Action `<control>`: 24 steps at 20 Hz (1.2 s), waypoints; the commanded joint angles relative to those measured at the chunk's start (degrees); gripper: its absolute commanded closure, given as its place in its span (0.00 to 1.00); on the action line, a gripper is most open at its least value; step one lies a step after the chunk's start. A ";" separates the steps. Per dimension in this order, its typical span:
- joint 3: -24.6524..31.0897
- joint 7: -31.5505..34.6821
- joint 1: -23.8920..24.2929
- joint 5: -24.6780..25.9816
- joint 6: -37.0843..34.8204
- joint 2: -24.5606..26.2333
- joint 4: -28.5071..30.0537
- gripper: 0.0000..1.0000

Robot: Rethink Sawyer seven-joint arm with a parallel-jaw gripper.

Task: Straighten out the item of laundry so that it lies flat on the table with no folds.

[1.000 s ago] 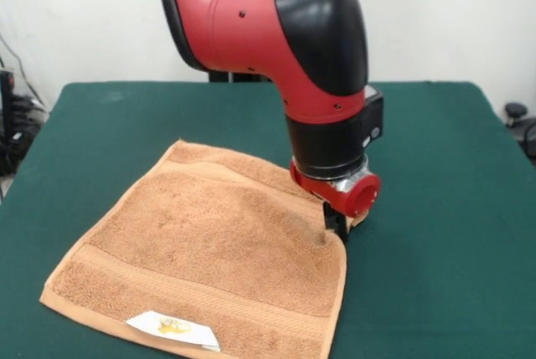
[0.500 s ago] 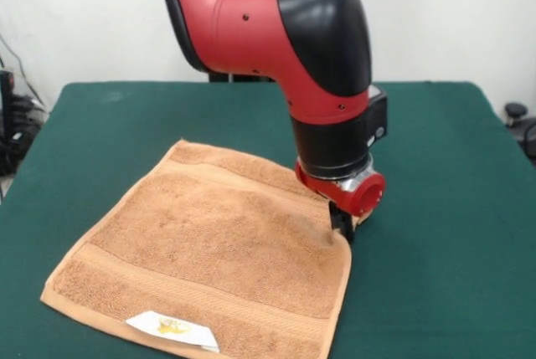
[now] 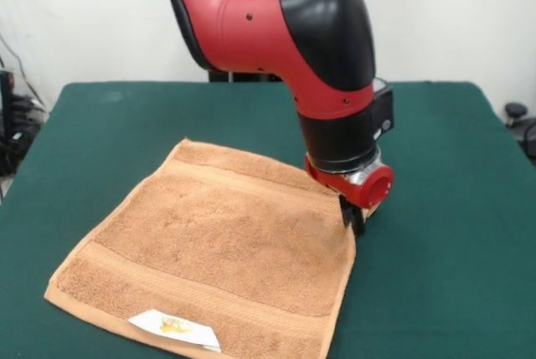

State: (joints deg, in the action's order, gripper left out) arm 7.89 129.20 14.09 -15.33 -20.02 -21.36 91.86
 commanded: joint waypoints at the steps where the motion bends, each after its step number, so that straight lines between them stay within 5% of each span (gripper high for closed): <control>1: 9.21 9.29 0.51 -2.58 3.00 -1.24 10.42 1.00; 12: 10.58 6.28 4.60 0.64 4.33 -4.40 17.66 1.00; 24: 9.27 6.59 2.59 0.85 9.81 1.44 12.54 1.00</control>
State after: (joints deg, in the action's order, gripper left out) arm 11.71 129.20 19.05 -15.37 -13.93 -25.67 101.90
